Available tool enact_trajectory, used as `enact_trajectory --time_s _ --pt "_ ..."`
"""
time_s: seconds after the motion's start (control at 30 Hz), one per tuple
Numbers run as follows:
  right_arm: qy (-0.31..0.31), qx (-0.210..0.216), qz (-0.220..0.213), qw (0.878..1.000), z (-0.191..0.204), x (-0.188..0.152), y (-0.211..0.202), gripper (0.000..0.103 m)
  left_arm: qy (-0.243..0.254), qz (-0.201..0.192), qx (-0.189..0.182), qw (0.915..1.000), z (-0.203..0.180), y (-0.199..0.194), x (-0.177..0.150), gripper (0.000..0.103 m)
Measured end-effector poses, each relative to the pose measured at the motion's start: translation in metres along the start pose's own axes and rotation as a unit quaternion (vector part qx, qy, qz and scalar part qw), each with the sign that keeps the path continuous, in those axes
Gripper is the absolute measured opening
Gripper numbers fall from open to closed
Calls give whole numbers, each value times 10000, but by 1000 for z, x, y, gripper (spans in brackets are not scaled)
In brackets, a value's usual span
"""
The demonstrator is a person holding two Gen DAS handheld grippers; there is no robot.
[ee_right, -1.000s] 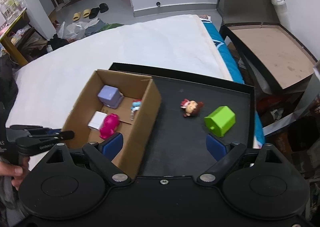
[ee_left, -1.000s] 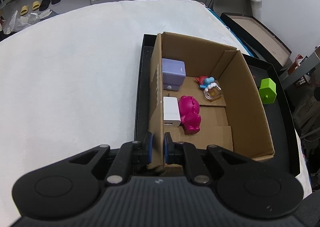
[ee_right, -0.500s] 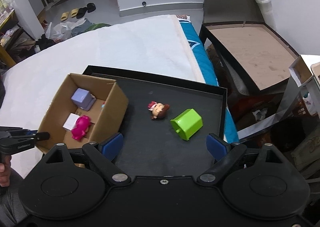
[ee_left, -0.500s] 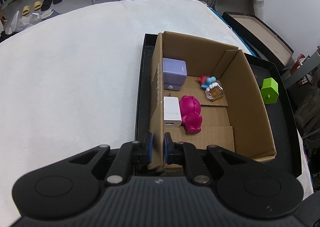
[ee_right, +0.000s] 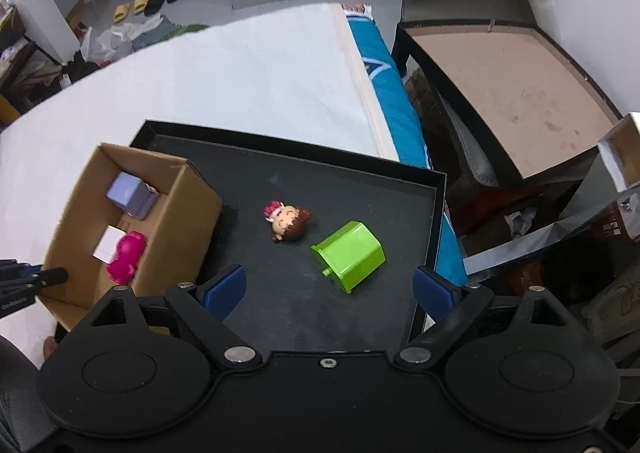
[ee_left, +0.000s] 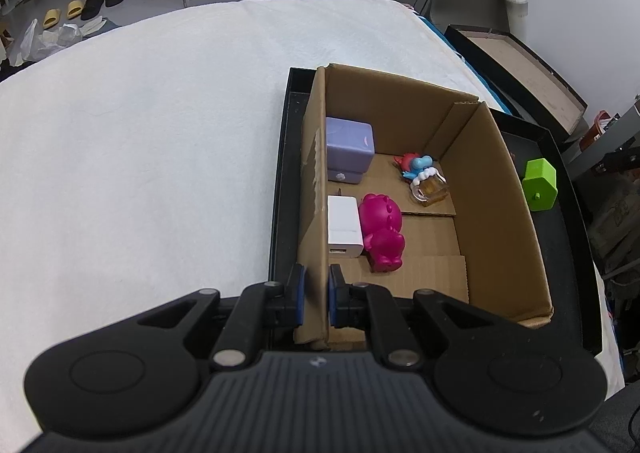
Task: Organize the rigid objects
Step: 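Lower the right gripper onto the green cube and close it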
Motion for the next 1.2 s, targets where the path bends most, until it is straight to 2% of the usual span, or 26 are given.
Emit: enact_trajectory --time_s 0.37,0.63,0.97,1.07,1.13,1.2 --pt "-298 -87 547 9980 -14 3 54 88 -4 41 31 10000 -3 5 2 10" --pt "-302 -272 793 9960 -29 8 83 87 -24 101 69 9999 -4 10 5 10" --pt "-161 -460 900 9948 -47 18 111 85 -65 184 56 9998 -4 17 6 11" --pt "-53 -407 905 9951 -50 20 116 75 -39 201 80 9998 -5 20 7 12" --pt "49 -367 924 9950 -54 21 119 65 -43 222 87 9997 -5 21 7 12" --pt "127 -410 946 9946 -57 22 122 61 -45 233 93 9997 -6 22 7 12"
Point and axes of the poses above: each gripper's, at about its wrist camera, not at the fingertips, and y roughly the way its jaws point, z to its left, x to its top, the point moved 3 cm from there along y, roughly the way its jaws point, and after that the axes turned 13 degrees about x, right-handed, at the moved point
